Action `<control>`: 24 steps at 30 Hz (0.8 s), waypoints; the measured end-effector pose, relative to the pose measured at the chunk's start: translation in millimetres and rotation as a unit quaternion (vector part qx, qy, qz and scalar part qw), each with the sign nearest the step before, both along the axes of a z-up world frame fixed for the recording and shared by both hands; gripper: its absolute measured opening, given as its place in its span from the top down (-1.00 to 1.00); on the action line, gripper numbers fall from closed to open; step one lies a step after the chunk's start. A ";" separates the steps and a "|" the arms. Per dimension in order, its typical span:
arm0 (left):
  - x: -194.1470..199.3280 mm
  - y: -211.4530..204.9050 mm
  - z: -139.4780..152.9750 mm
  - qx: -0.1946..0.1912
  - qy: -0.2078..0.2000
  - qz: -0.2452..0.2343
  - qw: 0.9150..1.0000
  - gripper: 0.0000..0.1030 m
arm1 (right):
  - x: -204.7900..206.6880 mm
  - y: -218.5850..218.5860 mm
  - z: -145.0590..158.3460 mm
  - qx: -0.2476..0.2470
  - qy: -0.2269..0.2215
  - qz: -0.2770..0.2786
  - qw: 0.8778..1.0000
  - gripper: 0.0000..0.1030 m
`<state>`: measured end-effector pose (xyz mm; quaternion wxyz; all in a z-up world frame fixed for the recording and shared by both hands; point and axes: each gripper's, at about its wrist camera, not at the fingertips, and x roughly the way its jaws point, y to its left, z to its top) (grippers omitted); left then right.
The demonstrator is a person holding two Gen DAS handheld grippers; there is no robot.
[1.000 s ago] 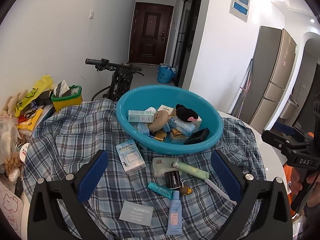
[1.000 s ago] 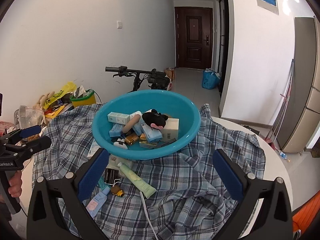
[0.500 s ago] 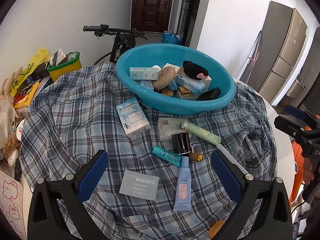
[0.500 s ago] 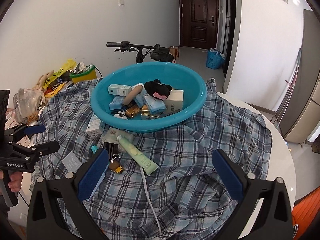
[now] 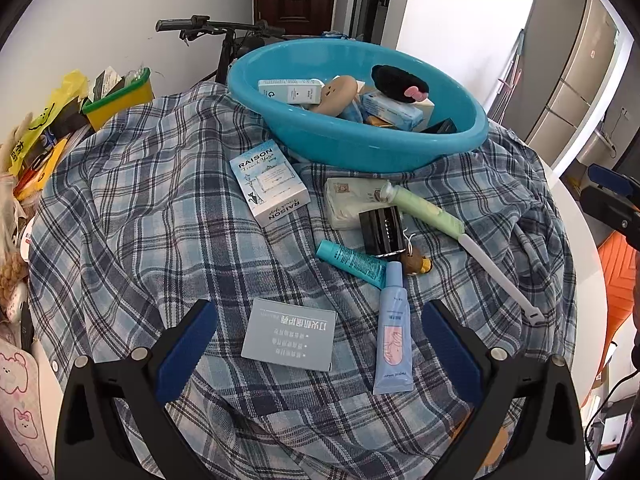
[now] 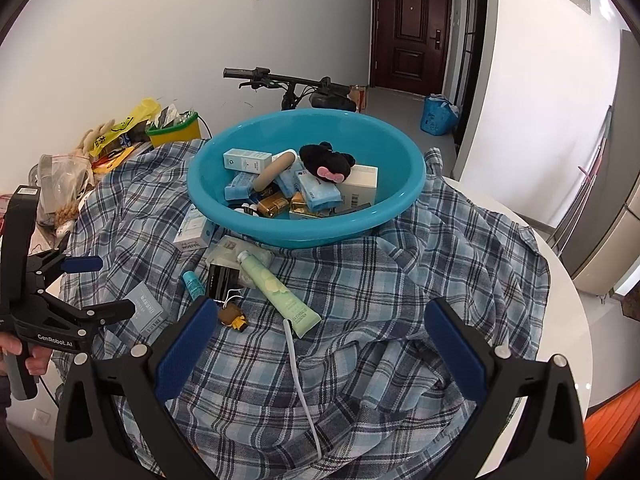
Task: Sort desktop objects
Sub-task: 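Lower the left tool onto the pale blue-grey card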
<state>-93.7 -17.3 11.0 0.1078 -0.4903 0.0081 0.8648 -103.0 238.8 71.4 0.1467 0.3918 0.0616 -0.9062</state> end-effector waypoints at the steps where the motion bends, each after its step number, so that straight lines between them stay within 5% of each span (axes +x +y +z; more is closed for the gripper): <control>1: 0.3 0.1 -1.8 0.000 -0.002 -0.001 1.000 -1.00 | 0.1 -1.0 -0.8 0.001 -0.001 0.001 1.000 -1.00; 14: 2.0 4.6 -14.8 -0.016 -0.014 -0.029 0.999 -1.00 | 0.4 -4.7 -18.8 0.006 -0.024 0.016 1.000 -1.00; 24: -9.6 -1.6 -51.7 -0.031 -0.047 -0.046 0.997 -1.00 | 2.5 -14.8 -50.8 0.020 -0.054 0.049 0.997 -0.99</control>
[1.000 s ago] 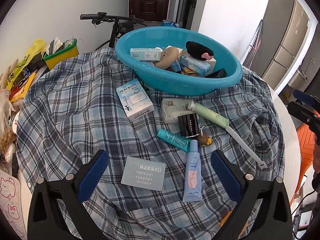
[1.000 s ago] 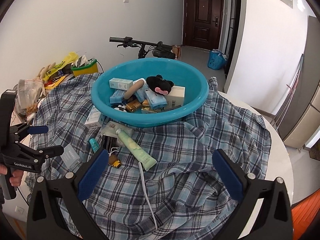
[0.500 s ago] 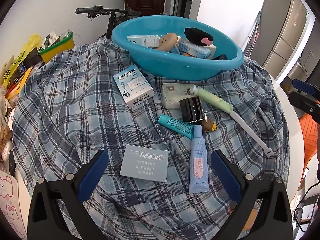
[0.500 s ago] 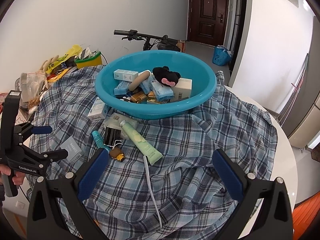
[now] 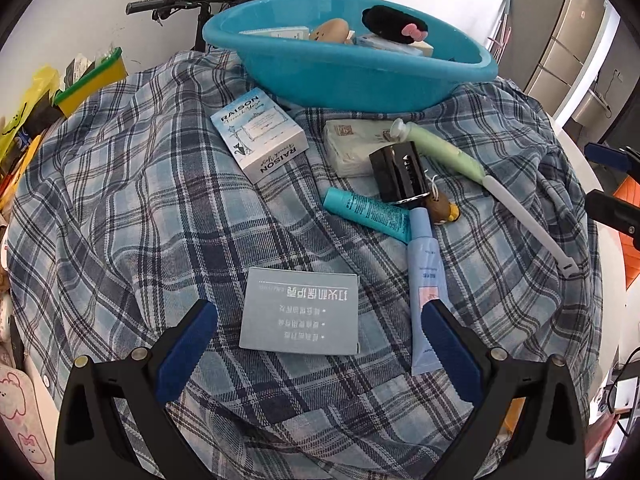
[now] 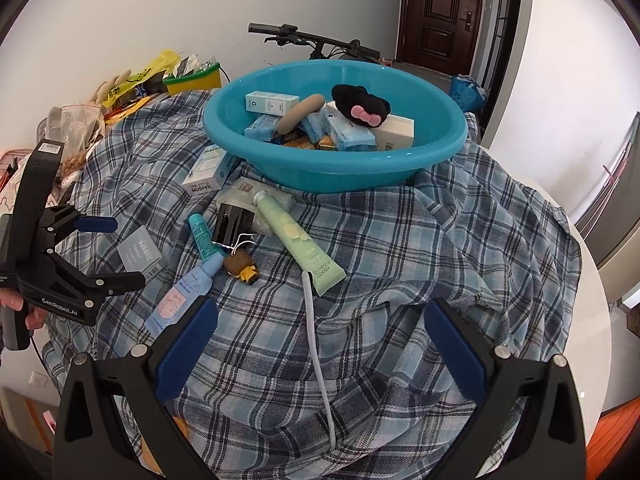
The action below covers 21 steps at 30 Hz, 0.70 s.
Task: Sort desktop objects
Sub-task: 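Lower the left tool onto the pale blue-grey card, then close the left tool on the pale blue-grey card and lift it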
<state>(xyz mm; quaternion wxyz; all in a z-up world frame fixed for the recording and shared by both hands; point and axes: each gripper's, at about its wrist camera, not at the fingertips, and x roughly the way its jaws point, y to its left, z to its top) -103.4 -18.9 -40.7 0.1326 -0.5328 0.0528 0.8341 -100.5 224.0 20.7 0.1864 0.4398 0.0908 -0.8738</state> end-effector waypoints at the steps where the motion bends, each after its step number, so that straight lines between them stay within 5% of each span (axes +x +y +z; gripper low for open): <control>1: -1.9 -1.7 -5.0 0.002 -0.005 -0.001 1.000 -1.00 | -0.8 -1.1 -2.9 0.000 -0.003 0.002 1.000 -0.98; 7: -7.2 -4.9 -19.9 0.001 -0.014 -0.006 1.000 -0.98 | -4.2 -0.8 -14.6 0.001 -0.018 0.006 1.000 -0.88; 16: -8.3 -6.5 -19.3 -0.002 -0.010 -0.001 1.000 -0.34 | -6.4 2.9 -9.4 -0.006 -0.013 0.005 1.000 -0.81; 21: -9.6 -8.0 -18.5 0.004 -0.013 -0.001 1.000 -0.29 | -6.5 3.4 -9.0 -0.005 -0.011 0.004 1.000 -0.81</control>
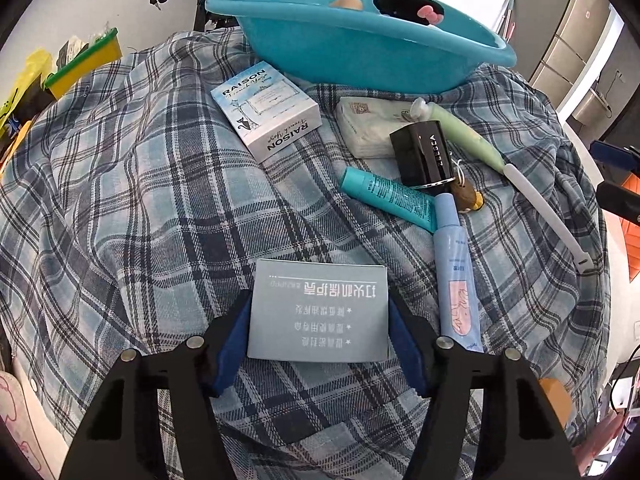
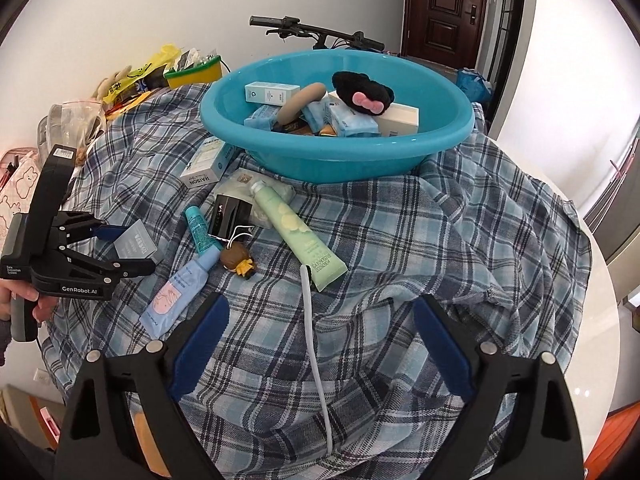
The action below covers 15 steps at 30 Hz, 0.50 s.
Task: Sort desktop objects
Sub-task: 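Close the left tool on the pale blue-grey card and lift it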
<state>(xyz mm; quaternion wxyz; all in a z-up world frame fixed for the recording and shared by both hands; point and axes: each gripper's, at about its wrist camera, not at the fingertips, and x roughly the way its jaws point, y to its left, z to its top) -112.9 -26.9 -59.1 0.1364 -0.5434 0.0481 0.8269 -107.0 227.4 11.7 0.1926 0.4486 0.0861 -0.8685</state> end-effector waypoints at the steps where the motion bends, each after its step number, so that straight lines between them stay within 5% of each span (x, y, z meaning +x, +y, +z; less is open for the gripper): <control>1: 0.1 0.3 -0.1 -0.001 0.000 -0.003 1.000 -0.29 | -0.1 0.0 -0.6 0.000 0.000 0.000 1.000 -0.81; 9: 8.4 17.4 -2.5 -0.051 0.028 -0.041 0.997 -0.31 | -1.1 1.0 -4.0 -0.003 -0.004 0.002 1.000 -0.81; 15: 2.4 17.0 -2.9 -0.027 0.020 -0.040 0.999 -0.55 | -2.2 4.5 -5.4 0.001 -0.004 -0.003 1.000 -0.81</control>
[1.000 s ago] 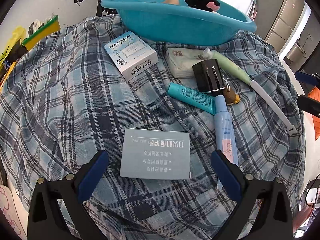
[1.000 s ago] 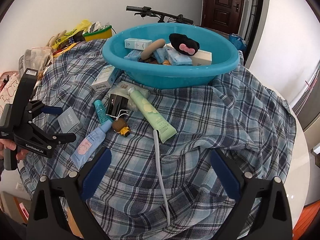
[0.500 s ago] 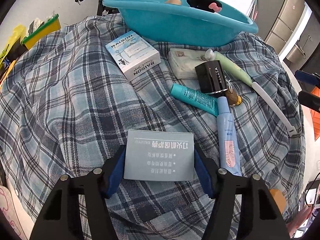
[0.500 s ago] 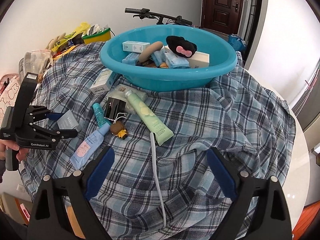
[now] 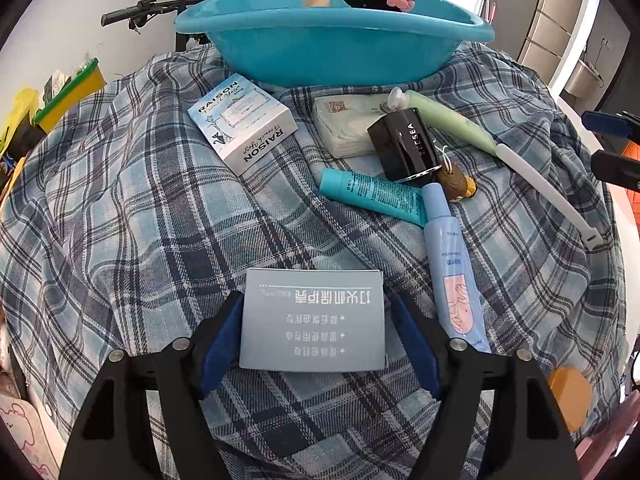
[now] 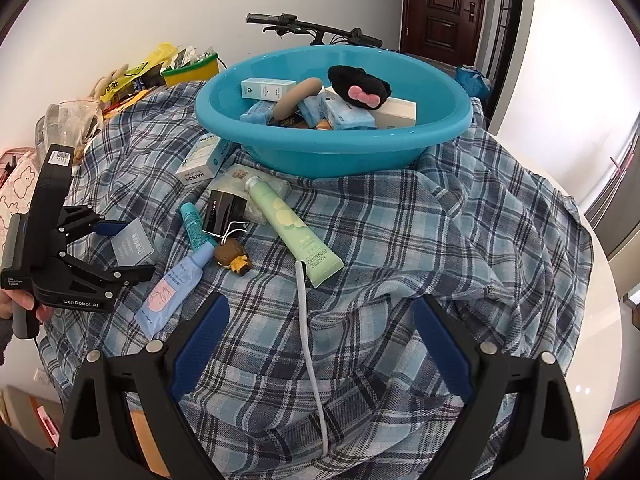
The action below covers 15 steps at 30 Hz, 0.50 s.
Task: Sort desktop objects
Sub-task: 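Close the left tool on the pale blue-grey card and lift it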
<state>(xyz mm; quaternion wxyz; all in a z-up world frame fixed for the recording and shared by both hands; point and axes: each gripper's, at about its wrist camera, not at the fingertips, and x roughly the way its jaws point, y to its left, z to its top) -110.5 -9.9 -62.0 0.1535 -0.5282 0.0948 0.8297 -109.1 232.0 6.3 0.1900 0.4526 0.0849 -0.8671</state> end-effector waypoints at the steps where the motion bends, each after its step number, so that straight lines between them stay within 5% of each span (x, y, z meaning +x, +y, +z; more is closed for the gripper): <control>1: -1.0 -0.5 -0.4 0.001 0.001 0.001 1.000 -0.56 | 0.0 0.7 0.1 0.001 0.000 -0.001 1.000 -0.81; 4: -0.5 -1.6 -0.9 0.002 0.011 0.001 1.000 -0.56 | 0.8 3.8 1.7 -0.001 0.002 -0.002 1.000 -0.81; 6: 0.3 -2.1 1.0 0.000 0.020 0.001 1.000 -0.28 | 0.8 5.6 2.7 -0.001 0.004 -0.004 1.000 -0.81; 15: 6.9 -8.0 16.1 0.005 0.033 -0.002 0.999 -0.28 | 0.5 6.5 0.2 0.000 0.001 -0.004 1.000 -0.81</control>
